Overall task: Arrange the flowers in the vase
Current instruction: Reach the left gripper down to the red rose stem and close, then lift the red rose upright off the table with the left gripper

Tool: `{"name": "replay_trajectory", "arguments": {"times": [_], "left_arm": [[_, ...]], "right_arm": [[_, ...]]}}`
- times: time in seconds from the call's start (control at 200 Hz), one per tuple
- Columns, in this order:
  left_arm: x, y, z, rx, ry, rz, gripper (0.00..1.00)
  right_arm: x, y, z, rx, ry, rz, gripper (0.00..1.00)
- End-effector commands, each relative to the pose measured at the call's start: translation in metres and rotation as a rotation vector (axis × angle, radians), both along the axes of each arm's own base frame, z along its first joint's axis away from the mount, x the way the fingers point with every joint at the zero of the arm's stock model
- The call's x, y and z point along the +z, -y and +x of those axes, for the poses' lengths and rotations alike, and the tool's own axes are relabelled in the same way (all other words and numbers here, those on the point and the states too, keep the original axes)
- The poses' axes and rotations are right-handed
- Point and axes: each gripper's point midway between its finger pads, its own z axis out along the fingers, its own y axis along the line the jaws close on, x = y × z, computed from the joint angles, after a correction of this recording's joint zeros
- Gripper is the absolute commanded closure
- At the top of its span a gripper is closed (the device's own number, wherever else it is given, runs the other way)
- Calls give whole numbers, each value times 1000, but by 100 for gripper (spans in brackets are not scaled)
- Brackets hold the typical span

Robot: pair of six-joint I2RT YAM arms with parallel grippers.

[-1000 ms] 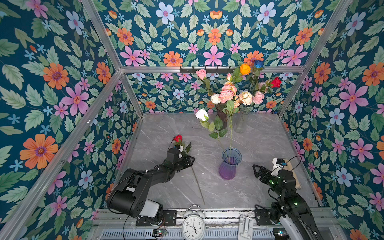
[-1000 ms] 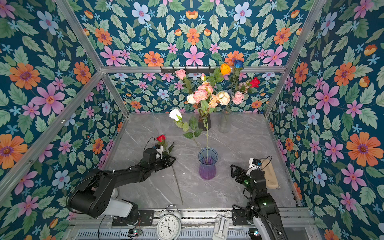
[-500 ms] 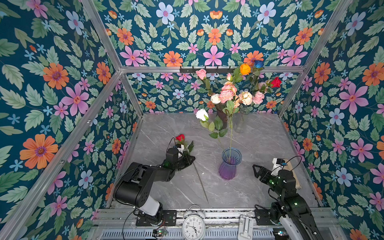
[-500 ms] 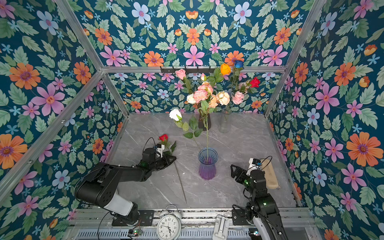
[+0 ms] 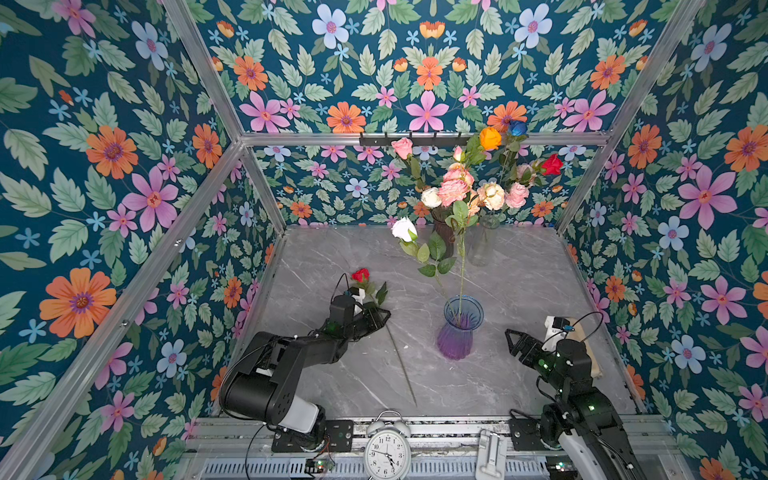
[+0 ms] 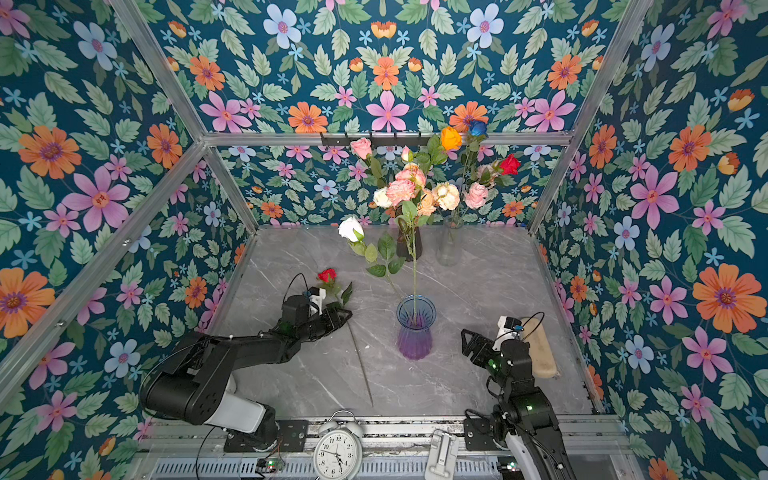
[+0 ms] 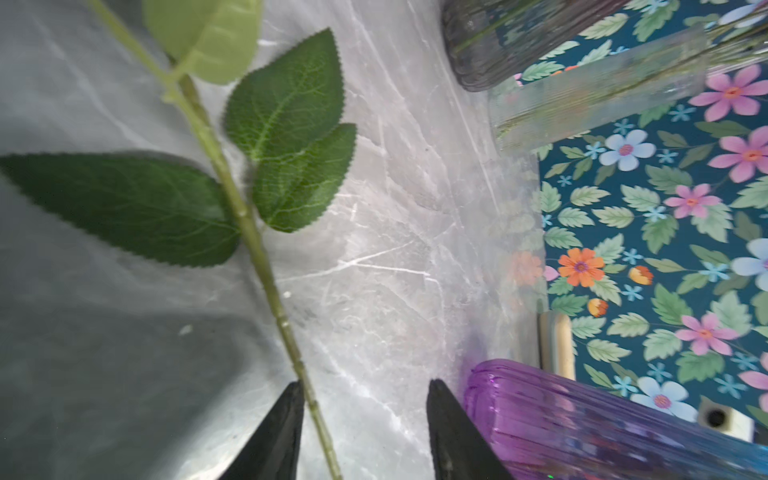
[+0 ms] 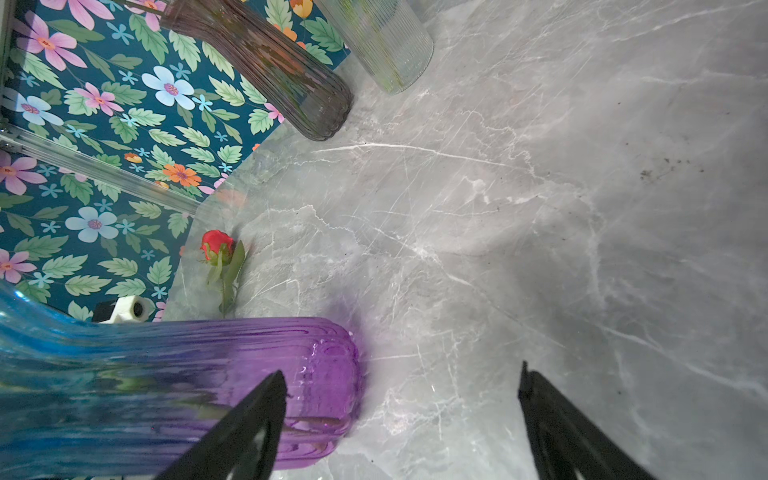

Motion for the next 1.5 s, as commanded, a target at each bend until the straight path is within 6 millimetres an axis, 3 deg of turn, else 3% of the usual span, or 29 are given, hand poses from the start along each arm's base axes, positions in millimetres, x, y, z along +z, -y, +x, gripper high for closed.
{"name": "replay_trajectory", "arguments": {"times": [0.0, 0.375, 0.53, 0.791, 0.926, 1.151, 1.271, 1.346, 1.496], "left_arm": [[-6, -2, -1, -5, -6, 25, 54], [-13, 15, 3, -26, -29, -122, 71], [-12, 18, 6, -24, -19, -148, 88], [-8, 16, 6, -20, -8, -150, 90], [3, 16, 7, -22, 17, -167, 90], [59, 9, 18, -7, 141, -98, 86], [117, -4, 22, 26, 276, -22, 88], [154, -12, 21, 60, 365, -5, 95], [219, -17, 9, 71, 534, -58, 98]], "right_arm": [[2, 0, 1, 0, 12, 3, 11], [3, 0, 1, 0, 13, 4, 11], [3, 0, 1, 0, 13, 3, 11], [3, 0, 1, -2, 13, 3, 11], [3, 0, 1, -3, 13, 3, 11], [3, 0, 1, -5, 12, 2, 11], [2, 1, 1, -8, 12, 1, 11], [2, 1, 1, -9, 12, 1, 11], [2, 1, 1, -10, 10, 2, 11]]}}
